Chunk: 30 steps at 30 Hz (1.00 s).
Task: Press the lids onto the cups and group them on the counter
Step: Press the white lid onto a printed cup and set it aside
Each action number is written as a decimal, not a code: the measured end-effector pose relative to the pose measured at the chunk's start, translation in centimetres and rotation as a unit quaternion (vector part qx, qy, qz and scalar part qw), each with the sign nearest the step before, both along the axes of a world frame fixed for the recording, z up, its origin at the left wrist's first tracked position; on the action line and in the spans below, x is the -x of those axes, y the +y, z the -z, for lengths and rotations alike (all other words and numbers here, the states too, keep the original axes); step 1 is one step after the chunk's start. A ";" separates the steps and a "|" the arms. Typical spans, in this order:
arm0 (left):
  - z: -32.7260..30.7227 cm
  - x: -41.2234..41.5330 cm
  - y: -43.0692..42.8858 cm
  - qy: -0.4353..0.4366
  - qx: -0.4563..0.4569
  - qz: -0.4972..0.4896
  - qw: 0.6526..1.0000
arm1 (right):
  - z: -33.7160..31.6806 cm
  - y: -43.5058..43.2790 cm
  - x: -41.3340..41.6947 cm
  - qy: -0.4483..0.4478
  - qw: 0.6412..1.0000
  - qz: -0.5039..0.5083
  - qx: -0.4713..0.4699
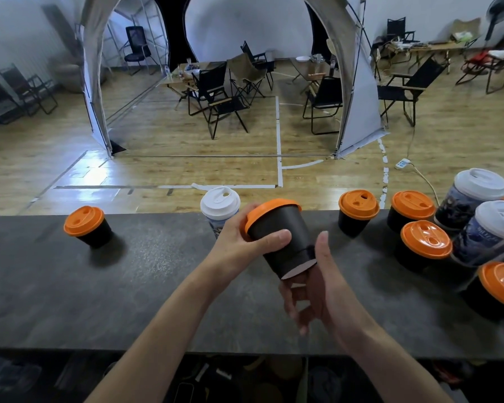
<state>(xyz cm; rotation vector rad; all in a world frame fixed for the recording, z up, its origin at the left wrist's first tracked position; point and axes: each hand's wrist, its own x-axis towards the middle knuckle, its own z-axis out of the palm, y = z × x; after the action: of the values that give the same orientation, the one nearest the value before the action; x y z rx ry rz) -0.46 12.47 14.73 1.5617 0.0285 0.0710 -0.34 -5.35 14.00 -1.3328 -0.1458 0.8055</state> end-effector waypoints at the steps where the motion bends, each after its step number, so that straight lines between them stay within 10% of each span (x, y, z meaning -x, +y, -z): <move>1: 0.0 -0.1 0.1 0.007 -0.005 0.006 1.000 | -0.1 0.0 0.1 0.000 1.000 -0.002 0.002; 6: 0.5 -0.3 0.2 0.029 0.050 0.049 0.997 | -0.4 0.6 -0.1 0.143 0.985 -0.030 -0.095; 12: 0.1 0.0 0.0 0.031 -0.026 0.005 0.999 | 0.3 0.1 -0.5 0.008 1.000 -0.028 0.000; 22: 0.4 0.3 0.5 0.038 -0.028 0.020 0.999 | 0.2 0.5 -0.4 0.088 0.991 -0.057 -0.083; 30: 1.3 2.3 2.0 0.003 -0.028 0.008 1.000 | 4.1 1.2 -0.4 -0.272 0.959 0.044 0.071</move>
<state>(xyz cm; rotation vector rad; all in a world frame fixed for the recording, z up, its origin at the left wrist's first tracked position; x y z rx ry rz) -2.77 14.50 13.42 1.6182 0.0183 0.0542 0.05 -4.12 9.93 -1.6636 -0.4660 0.3604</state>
